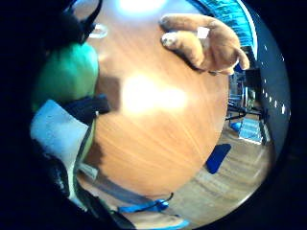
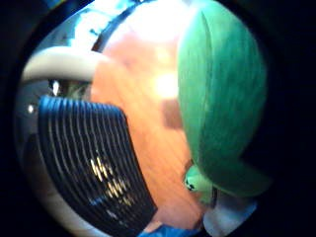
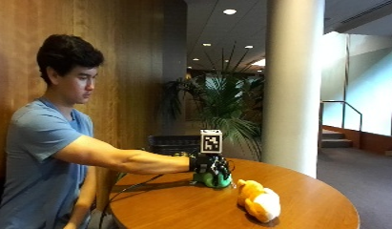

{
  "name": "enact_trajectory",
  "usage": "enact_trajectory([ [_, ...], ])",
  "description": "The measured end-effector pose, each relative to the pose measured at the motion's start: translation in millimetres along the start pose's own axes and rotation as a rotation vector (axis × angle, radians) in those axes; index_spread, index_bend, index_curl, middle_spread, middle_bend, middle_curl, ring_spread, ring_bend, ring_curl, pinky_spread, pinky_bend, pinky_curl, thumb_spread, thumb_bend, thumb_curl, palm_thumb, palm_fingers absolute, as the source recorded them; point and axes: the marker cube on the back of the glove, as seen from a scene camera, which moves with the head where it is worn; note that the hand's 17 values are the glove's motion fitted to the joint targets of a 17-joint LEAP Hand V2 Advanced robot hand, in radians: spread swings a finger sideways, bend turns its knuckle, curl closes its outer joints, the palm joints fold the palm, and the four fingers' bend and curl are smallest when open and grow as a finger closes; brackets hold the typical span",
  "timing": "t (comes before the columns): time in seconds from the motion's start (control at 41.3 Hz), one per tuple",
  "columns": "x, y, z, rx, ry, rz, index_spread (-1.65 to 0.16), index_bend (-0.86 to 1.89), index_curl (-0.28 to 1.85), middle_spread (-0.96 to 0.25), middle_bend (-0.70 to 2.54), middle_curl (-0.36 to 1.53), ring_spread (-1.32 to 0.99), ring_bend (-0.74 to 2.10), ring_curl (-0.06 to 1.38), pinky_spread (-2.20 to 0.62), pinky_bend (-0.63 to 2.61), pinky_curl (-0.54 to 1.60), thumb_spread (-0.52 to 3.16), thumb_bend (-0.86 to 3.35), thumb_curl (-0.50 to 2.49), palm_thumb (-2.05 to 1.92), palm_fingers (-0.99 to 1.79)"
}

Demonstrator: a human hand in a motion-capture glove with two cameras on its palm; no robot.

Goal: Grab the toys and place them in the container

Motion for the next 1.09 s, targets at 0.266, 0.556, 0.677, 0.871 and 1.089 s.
enact_trajectory([
  [0.266,15.6,-4.5,-17.3,0.049,0.091,0.107,-0.33,0.41,0.22,-0.24,0.57,0.38,-0.32,0.99,0.49,-0.31,1.14,0.27,0.89,0.25,0.63,0.81,0.78],
  [0.556,14.1,17.5,-96.0,0.102,0.056,-0.006,-0.35,0.46,0.30,-0.34,0.60,0.45,-0.41,1.00,0.53,-0.33,1.13,0.30,0.73,0.21,0.72,0.80,0.74],
  [0.677,21.1,31.6,-140.3,0.148,0.123,-0.062,-0.36,0.43,0.32,-0.36,0.59,0.47,-0.42,1.00,0.54,-0.32,1.16,0.32,0.72,0.19,0.75,0.77,0.68],
  [0.871,8.7,50.0,-200.1,0.198,0.115,-0.039,-0.37,0.40,0.35,-0.39,0.57,0.51,-0.43,1.01,0.55,-0.31,1.18,0.33,0.72,0.17,0.79,0.77,0.65],
  [1.089,-57.9,75.2,-273.0,0.268,-0.066,-0.066,-0.38,0.37,0.39,-0.40,0.56,0.55,-0.44,1.02,0.57,-0.30,1.20,0.34,0.73,0.15,0.83,0.76,0.62],
])
